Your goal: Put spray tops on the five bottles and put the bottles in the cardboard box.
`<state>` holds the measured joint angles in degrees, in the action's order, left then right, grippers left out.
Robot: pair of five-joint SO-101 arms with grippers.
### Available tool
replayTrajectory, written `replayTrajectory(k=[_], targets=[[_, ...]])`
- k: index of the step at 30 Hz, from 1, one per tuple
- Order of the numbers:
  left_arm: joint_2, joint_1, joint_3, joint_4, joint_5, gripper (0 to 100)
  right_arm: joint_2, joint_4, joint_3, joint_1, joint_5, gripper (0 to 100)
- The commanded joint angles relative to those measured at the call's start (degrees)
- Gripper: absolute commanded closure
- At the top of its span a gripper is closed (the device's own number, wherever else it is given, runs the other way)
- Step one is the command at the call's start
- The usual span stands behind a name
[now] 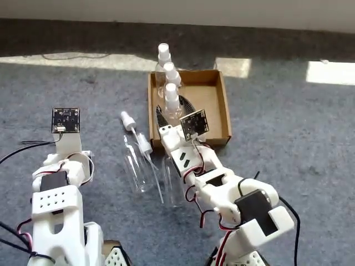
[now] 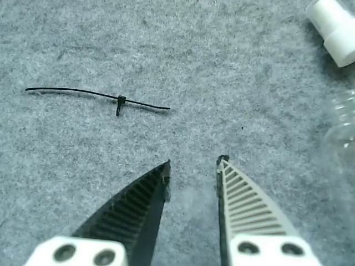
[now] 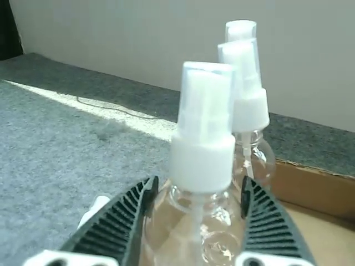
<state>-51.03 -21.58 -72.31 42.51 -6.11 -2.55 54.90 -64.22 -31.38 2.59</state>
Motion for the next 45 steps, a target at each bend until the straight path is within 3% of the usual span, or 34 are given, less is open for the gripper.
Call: replayTrajectory(k=[1,22,27,39,45], targets=[[-0.3,0.9,0.1,-0.9,-0.4,86,0.7,1.3,0.1,-1.3,0.2,81.5],[-0.3,0.8,0.1,-0.9,-0.4,86,0.7,1.1,0.1,-2.2,0.2,80.7],[-0.3,0.8,0.1,-0.9,-0.4,86,0.7,1.1,0.0,-2.1,0.2,72.5],[-0.3,0.8,0.1,-0.9,-0.4,86,0.7,1.4,0.0,-2.1,0.2,72.3],[-0.3,0.8,0.1,-0.9,-0.4,86,7.2,-0.2,-0.7,0.7,0.2,72.3]])
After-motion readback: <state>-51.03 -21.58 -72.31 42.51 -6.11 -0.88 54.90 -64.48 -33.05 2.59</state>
